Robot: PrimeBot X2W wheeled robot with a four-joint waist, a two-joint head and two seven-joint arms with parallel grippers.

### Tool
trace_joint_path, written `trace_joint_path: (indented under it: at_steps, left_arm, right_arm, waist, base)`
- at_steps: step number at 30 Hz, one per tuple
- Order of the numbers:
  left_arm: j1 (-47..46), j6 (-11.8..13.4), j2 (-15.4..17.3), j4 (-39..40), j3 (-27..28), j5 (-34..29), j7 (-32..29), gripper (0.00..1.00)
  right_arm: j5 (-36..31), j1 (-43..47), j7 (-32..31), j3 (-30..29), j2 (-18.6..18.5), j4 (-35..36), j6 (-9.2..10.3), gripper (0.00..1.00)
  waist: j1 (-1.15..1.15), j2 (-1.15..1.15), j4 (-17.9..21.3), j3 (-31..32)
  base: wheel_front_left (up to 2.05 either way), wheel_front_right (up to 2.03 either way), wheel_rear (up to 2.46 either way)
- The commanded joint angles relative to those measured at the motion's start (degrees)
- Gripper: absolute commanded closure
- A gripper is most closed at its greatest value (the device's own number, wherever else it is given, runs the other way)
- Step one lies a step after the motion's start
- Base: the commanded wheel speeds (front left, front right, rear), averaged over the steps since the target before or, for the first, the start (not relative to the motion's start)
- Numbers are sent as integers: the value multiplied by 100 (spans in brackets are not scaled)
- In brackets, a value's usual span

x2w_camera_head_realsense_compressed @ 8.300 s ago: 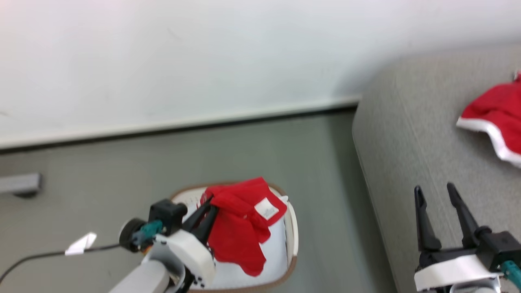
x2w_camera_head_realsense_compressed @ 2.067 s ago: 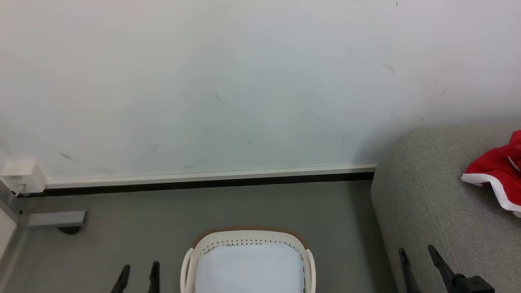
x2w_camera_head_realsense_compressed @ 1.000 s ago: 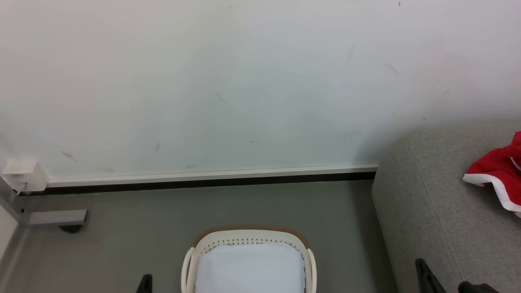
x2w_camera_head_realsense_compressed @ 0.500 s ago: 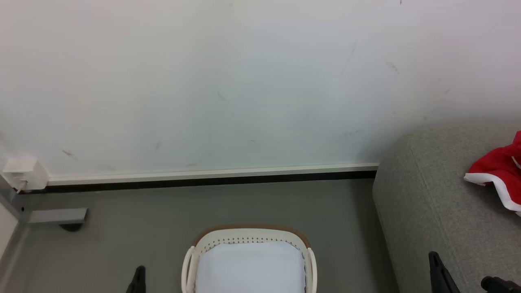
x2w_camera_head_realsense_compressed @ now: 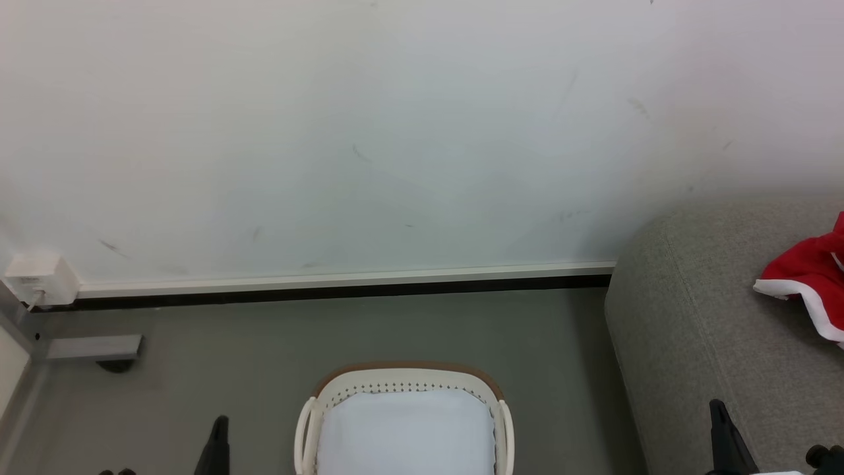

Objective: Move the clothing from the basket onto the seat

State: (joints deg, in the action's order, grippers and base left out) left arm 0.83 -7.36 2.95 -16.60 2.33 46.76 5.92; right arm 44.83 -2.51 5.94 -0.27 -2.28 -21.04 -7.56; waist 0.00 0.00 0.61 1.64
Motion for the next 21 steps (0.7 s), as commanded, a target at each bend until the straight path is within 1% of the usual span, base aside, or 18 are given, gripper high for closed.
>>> trace_joint_path:
  at_steps: [1, 21]
  left_arm:
    - [-153, -8, 31, 80, 40, 214, -51, 100]
    - [-328, -11, 24, 139, 159, 1495, -402, 100]
  right_arm:
    - [220, -175, -53, -42, -50, 112, 4, 100]
    - [1547, -249, -407, -216, -61, 293, 6, 100]
  waist:
    - [0, 0, -1, -3]
    - [0, 0, -14, -42]
  base:
    - [0, 0, 0]
    - [0, 0, 0]
